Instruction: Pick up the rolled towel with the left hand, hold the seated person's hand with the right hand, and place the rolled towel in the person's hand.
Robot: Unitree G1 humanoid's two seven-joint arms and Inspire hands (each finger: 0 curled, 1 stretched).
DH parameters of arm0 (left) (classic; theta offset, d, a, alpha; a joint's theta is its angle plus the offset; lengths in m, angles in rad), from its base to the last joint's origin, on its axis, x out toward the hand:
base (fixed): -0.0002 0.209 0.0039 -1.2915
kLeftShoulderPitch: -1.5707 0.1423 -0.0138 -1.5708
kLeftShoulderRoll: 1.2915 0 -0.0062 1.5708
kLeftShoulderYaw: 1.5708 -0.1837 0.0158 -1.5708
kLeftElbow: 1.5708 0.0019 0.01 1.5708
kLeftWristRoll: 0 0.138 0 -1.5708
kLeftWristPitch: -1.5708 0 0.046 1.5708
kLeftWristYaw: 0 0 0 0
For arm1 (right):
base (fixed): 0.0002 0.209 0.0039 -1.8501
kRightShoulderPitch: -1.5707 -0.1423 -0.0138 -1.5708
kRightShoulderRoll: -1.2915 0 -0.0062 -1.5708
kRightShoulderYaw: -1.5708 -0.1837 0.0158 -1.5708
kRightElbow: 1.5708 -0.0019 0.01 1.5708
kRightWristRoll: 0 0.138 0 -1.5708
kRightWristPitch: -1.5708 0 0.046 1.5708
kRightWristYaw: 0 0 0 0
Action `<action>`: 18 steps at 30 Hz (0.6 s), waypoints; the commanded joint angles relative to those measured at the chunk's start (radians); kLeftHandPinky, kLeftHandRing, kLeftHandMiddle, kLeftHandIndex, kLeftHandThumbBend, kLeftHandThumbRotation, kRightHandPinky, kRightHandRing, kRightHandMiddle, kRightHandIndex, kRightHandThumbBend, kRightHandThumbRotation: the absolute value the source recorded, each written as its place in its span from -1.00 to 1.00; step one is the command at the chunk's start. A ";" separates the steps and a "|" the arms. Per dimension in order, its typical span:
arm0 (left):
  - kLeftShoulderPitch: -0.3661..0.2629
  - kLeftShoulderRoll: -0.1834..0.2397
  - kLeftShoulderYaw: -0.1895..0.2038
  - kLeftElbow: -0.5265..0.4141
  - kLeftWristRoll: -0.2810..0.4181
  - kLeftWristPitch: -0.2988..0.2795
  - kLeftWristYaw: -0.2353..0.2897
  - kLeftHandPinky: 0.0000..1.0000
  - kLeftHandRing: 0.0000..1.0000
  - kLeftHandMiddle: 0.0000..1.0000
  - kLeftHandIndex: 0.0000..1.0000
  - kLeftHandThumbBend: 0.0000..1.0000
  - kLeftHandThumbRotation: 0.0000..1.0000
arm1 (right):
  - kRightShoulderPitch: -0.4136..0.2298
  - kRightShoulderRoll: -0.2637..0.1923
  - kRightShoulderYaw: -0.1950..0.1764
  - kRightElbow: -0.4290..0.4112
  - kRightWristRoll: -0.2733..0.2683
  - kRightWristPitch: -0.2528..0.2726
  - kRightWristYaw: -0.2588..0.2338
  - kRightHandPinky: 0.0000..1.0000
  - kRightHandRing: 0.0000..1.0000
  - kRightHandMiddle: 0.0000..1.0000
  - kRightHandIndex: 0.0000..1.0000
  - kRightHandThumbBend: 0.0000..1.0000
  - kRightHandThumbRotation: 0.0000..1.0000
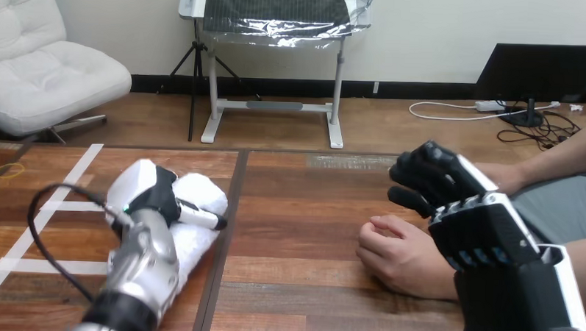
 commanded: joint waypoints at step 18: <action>0.301 -0.064 0.166 -1.037 -0.161 -0.191 0.008 -0.65 -0.52 -0.32 -0.16 0.17 -1.00 | -0.151 -0.022 -0.155 0.080 -0.162 0.084 -0.065 0.73 0.74 0.73 0.73 0.61 0.99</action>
